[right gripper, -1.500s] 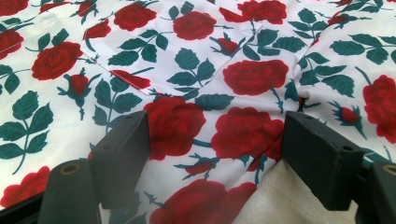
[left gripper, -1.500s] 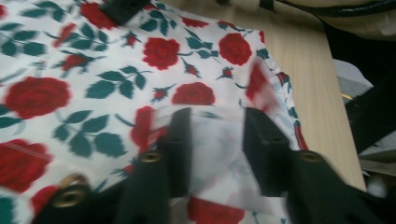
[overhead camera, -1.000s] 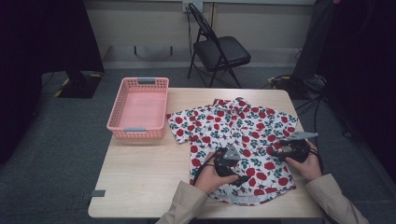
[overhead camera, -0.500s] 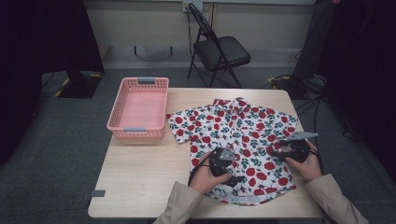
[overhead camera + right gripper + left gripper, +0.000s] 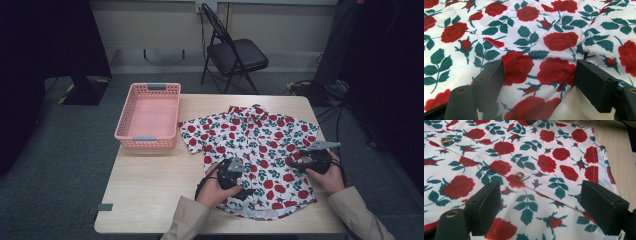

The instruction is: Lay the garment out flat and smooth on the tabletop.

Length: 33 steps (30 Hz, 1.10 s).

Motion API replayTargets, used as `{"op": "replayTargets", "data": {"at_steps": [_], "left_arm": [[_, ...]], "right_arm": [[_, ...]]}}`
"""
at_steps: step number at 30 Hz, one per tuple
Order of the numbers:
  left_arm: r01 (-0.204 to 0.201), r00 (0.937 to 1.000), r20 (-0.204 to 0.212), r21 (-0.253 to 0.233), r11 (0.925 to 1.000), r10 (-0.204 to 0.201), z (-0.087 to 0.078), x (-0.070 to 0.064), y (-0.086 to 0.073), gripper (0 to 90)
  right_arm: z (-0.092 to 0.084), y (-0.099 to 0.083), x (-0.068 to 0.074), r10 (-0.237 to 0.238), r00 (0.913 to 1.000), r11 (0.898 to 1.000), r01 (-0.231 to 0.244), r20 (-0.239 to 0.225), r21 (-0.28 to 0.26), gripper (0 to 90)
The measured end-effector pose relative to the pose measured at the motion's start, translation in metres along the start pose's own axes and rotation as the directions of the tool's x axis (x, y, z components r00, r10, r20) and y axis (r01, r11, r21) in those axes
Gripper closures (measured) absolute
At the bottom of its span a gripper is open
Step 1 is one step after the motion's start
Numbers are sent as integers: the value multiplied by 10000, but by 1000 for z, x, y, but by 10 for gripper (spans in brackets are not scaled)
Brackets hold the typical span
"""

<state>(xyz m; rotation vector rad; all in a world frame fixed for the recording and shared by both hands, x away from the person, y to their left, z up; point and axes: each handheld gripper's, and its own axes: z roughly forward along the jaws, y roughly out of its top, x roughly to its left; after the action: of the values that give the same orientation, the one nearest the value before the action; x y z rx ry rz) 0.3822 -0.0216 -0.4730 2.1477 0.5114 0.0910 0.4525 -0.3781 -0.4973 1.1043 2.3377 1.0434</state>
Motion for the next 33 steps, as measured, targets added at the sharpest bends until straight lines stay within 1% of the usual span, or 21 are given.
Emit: {"op": "replayTargets", "data": {"at_steps": [5,9,15,19,22,23,26,32,33], "left_arm": [[115,9999,-99,-103,9999,-116,-6,4,-4,178],[291,9995,-140,-155,9995,-293,-13,8,-9,176],[461,9980,-414,-237,9987,-470,-27,14,-17,173],[525,9973,-508,-250,9983,-537,-36,18,-22,172],[625,9963,-568,-248,9977,-638,-40,20,-26,172],[620,9959,-647,-264,9977,-635,-43,22,-27,173],[622,9955,-701,-261,9977,-639,-46,24,-29,173],[763,9919,-993,-277,9967,-787,-55,32,-36,173],[763,9919,-993,-277,9967,-787,-55,32,-36,172]], "right_arm": [[0,0,0,-2,10000,10000,2,1,0,233],[0,0,0,0,10000,10000,0,1,0,233],[0,0,0,0,10000,10000,0,1,-1,233],[0,0,0,-1,10000,10000,1,-1,-1,233],[0,0,0,1,10000,10000,-1,-1,-2,233],[0,0,0,1,10000,10000,-1,-2,-4,233],[0,0,0,0,10000,10000,0,1,-1,233],[0,0,0,-3,10000,10000,3,0,-3,233],[0,0,0,-3,10000,10000,3,0,-3,233]]}}
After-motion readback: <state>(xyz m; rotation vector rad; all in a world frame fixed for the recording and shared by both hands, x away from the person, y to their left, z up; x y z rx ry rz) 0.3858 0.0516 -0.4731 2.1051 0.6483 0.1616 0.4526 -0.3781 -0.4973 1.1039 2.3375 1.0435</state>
